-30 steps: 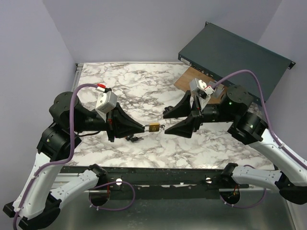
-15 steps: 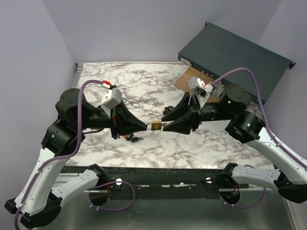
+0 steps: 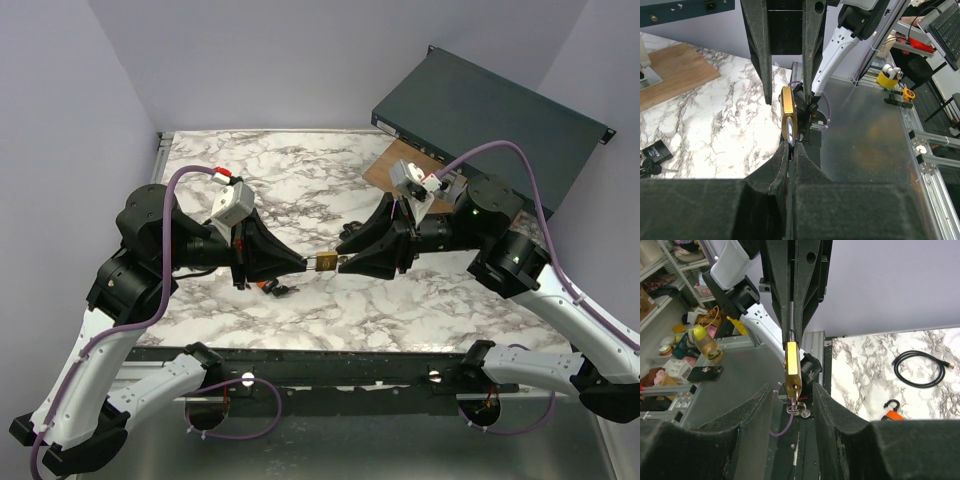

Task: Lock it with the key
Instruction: Lock the lock.

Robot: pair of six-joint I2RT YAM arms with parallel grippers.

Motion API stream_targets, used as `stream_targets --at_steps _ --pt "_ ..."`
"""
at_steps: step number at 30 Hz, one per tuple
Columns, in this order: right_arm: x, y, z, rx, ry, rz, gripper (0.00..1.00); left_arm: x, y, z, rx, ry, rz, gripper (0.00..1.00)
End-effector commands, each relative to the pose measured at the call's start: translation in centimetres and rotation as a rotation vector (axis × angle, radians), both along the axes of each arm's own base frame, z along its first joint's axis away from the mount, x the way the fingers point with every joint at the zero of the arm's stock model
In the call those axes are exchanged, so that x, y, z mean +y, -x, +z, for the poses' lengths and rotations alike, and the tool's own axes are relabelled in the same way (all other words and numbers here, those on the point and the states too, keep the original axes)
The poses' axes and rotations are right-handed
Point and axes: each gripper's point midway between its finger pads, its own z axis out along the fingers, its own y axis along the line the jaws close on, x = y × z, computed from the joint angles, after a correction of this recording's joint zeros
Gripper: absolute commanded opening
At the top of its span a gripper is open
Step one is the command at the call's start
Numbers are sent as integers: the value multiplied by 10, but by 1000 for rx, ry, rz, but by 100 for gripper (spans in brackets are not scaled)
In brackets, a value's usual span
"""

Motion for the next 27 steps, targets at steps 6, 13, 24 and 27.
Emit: stream_targets --at_steps 6,13,24,27 --pt "-3 0 -3 5 19 -5 38 1 -3 12 -45 34 25 0" --pt "-2 -2 -2 6 21 -21 14 1 -4 11 -45 33 31 0" --pt "-10 -4 -2 -7 28 -72 1 11 -19 16 -84 59 170 0" --pt "-13 -6 -5 -8 36 -94 1 14 -25 19 -91 71 214 0"
